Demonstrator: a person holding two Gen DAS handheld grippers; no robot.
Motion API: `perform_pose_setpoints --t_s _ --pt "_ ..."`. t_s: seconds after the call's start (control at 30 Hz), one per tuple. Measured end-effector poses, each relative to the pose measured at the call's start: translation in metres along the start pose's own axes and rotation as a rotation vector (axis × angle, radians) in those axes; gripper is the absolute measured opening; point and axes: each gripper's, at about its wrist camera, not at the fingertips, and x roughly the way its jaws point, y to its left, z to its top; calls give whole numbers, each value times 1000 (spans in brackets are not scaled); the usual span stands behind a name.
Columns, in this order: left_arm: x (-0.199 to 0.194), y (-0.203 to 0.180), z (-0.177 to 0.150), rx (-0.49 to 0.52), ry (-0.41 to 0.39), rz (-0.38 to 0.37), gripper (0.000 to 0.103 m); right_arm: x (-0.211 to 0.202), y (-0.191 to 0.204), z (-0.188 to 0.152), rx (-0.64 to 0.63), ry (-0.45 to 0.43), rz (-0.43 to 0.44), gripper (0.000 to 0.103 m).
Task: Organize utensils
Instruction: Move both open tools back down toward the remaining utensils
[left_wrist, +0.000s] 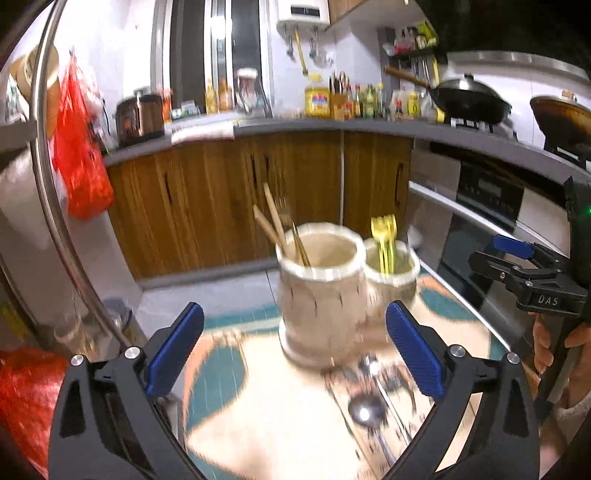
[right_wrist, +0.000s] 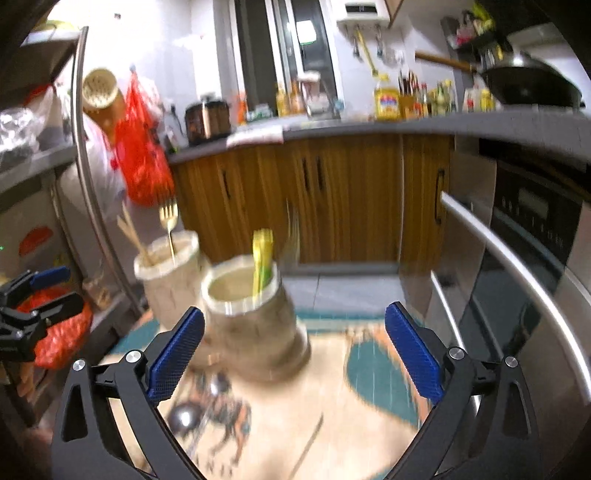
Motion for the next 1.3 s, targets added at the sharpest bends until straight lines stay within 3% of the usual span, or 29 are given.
perform_pose_setpoints --t_s 0.2,0.4,0.6,0.73,0.93,1.03,1.23,1.3 --pt "18 -7 -36 -8 116 -31 97 9 -10 -31 38 114 -31 98" --pt "43 -4 -64 -40 217 -41 97 22 -11 -45 36 162 -37 98" --pt "65 -14 -89 5 336 -49 95 30 -8 -52 1 177 -39 98" --pt "67 -25 -99 47 384 -75 83 33 -11 -53 8 184 -29 98" --pt "70 -39 -110 80 438 -114 52 34 -12 -52 22 187 -24 98" --pt "70 -45 -113 84 452 -144 43 34 -8 -52 12 187 -16 98" --pt "76 -44 -112 82 439 -124 30 35 4 -54 -26 190 1 98" --pt "79 -43 -110 78 431 -114 21 37 11 -55 -37 198 13 96"
